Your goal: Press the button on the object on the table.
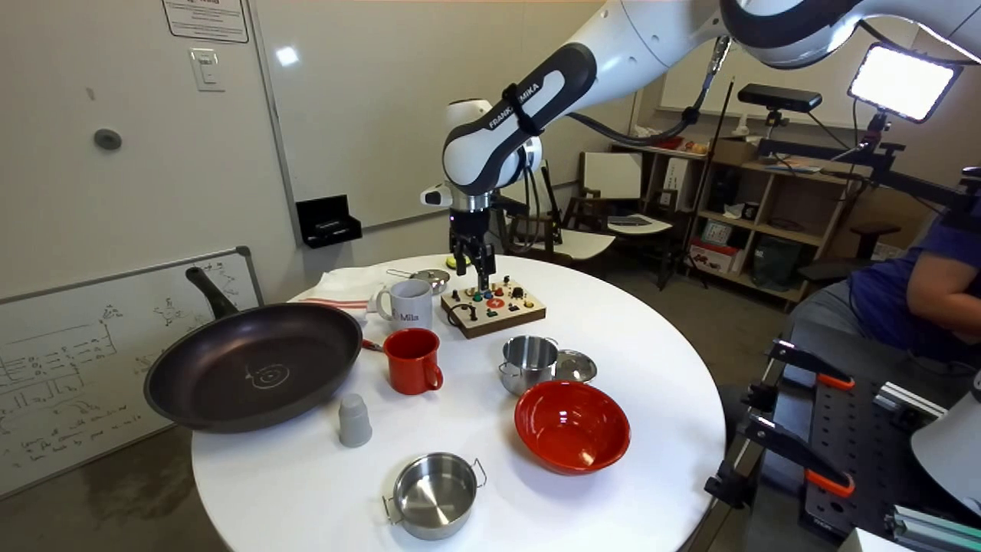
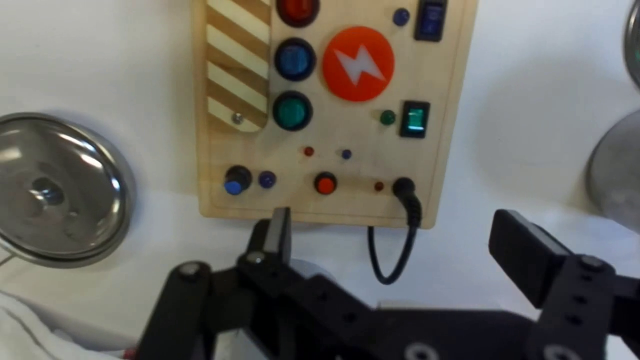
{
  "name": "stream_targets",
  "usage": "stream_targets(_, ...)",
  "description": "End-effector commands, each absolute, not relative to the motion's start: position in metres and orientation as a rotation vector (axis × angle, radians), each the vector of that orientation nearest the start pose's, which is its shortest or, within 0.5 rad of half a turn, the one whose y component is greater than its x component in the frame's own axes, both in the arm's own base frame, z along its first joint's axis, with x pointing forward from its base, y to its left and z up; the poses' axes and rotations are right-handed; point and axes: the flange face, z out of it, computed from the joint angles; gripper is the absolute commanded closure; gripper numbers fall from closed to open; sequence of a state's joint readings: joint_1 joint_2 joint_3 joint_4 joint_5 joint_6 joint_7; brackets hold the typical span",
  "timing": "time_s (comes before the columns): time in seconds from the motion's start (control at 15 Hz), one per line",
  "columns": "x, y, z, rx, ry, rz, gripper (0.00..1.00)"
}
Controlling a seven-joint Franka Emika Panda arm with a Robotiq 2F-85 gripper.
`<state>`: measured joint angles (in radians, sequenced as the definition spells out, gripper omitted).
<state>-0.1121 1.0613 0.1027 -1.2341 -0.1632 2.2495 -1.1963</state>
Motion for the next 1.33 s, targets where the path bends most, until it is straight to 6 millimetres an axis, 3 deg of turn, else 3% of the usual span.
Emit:
stream_targets(0.0, 0.771, -0.029, 0.111, -2.665, -1.887, 0.101, 0.00)
stream_targets(0.53, 0.783, -0.041, 0.094, -2.684, -1.859, 0.146, 0.00)
stream_targets(0.8, 0.787, -0.036, 0.096, -2.683, -1.860, 0.142, 0.00)
stream_targets(0.87, 0.788, -0.034, 0.097, -2.681, -1.861, 0.136, 0.10)
stream_targets(0.93, 0.789, -0.032, 0.099, -2.682, -1.864, 0.131, 0.28)
stream_targets(1.27, 0.794, -0.023, 0.108, -2.685, -1.880, 0.130, 0.64)
